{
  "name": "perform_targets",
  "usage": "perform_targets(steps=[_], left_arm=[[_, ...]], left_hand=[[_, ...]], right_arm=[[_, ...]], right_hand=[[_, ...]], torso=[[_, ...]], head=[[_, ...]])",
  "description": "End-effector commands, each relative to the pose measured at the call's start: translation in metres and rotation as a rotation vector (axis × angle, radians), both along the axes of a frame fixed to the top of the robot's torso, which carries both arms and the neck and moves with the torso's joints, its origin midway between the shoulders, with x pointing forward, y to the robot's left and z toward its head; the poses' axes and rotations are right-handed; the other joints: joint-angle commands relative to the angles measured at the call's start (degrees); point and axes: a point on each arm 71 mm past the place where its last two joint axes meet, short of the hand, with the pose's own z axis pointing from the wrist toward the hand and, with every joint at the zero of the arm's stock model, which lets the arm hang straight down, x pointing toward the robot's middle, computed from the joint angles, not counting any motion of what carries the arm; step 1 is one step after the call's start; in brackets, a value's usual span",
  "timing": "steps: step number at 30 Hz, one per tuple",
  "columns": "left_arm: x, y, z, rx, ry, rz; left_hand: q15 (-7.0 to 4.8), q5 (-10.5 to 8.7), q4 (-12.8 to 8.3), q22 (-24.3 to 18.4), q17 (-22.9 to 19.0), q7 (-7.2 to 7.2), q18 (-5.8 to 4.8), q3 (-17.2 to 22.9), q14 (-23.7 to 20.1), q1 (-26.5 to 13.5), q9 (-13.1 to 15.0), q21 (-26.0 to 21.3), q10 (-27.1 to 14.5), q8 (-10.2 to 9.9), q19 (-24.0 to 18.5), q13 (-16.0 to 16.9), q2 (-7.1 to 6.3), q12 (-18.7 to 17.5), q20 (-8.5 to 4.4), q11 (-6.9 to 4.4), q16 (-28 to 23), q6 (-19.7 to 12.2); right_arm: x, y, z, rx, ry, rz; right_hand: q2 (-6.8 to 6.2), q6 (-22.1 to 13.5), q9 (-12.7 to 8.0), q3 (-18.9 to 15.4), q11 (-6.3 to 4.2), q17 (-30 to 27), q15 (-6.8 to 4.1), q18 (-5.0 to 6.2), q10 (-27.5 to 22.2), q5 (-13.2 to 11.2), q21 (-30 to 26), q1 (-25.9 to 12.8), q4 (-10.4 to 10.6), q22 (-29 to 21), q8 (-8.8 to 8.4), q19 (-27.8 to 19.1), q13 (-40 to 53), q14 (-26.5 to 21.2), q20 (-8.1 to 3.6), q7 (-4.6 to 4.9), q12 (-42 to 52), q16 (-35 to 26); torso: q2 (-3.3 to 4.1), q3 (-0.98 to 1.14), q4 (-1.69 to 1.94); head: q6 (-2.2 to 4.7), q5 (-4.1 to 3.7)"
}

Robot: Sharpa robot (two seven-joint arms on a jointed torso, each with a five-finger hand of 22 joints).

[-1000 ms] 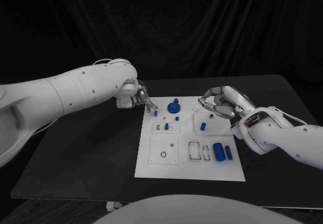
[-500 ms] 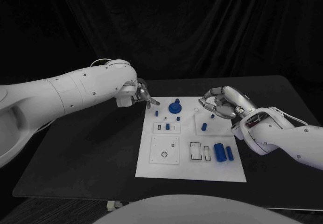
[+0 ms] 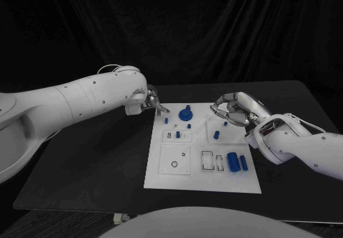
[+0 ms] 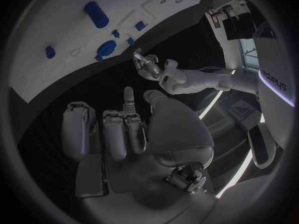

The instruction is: Assemble the parts on the task board

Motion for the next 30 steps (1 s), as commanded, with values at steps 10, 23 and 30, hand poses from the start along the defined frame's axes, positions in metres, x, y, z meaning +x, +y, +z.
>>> perform_targets(steps=[10,23,30], left_arm=[[0.0022,-0.005,-0.0036,0.004,-0.057,-0.055],[0.0021,-0.0091,-0.0052,0.018,-0.055,-0.069],[-0.0001,-0.0132,-0.0105,0.016,-0.044,-0.078]], left_hand=[[0.14,-0.14,0.02,11.41,15.09,0.2,0.2,-0.38,5.95,0.58,0.14,0.11,5.96,-0.1,2.52,15.09,-0.02,0.2,-0.17,0.13,0.37,-0.11],[0.11,0.16,0.2,11.36,15.09,0.16,0.24,-0.47,5.95,0.32,0.07,-0.07,5.96,-0.19,2.48,15.09,0.39,0.2,-0.18,0.08,0.37,-0.03],[0.09,1.32,-0.06,11.34,15.09,0.14,0.26,-0.34,5.95,1.0,-0.07,-0.15,5.96,-0.42,2.45,15.09,0.5,0.2,-0.19,0.05,0.37,-0.11]], right_arm=[[-0.0003,-0.0003,-0.0014,-0.008,0.008,0.0],[-0.0002,-0.0009,-0.0017,-0.01,0.011,-0.003],[-0.0001,-0.0014,-0.0019,-0.011,0.013,-0.004]], right_hand=[[0.09,-0.05,-0.07,-0.09,-0.07,15.1,-0.04,0.56,6.16,-0.28,-0.04,-0.39,0.05,11.35,0.24,-0.16,15.07,6.05,-0.06,0.04,0.15,0.15],[0.09,-0.05,-0.07,-0.09,-0.07,15.1,-0.04,0.56,6.16,-0.28,-0.04,-0.39,0.05,11.35,0.24,-0.16,15.07,6.05,-0.06,0.04,0.15,0.15],[0.2,-0.05,-0.11,-0.04,-0.1,15.1,-0.06,0.58,6.16,-0.3,-0.12,-0.38,0.02,11.33,0.27,-0.2,15.07,6.05,-0.07,0.0,0.15,0.15]], torso=[[0.08,0.03,-0.07],[-0.02,0.01,-0.05],[0.01,0.02,-0.06]], head=[[0.01,0.55],[0.01,0.47],[0.01,0.21]])
